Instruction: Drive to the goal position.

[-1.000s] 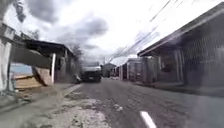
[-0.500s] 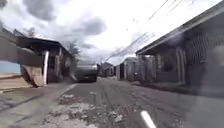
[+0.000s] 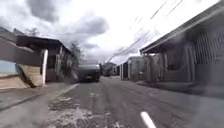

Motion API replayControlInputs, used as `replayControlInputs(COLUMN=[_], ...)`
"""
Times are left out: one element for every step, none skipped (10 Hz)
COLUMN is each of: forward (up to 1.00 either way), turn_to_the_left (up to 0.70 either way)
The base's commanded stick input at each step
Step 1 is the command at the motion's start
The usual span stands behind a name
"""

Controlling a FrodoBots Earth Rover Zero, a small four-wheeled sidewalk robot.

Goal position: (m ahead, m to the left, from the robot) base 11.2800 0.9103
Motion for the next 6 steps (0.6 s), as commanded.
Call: replayControlInputs(forward=[0.85,0.85,0.85,0.85,0.85,0.85], turn_to_the_left=[0.00,0.00,-0.09,-0.24,-0.32,-0.17])
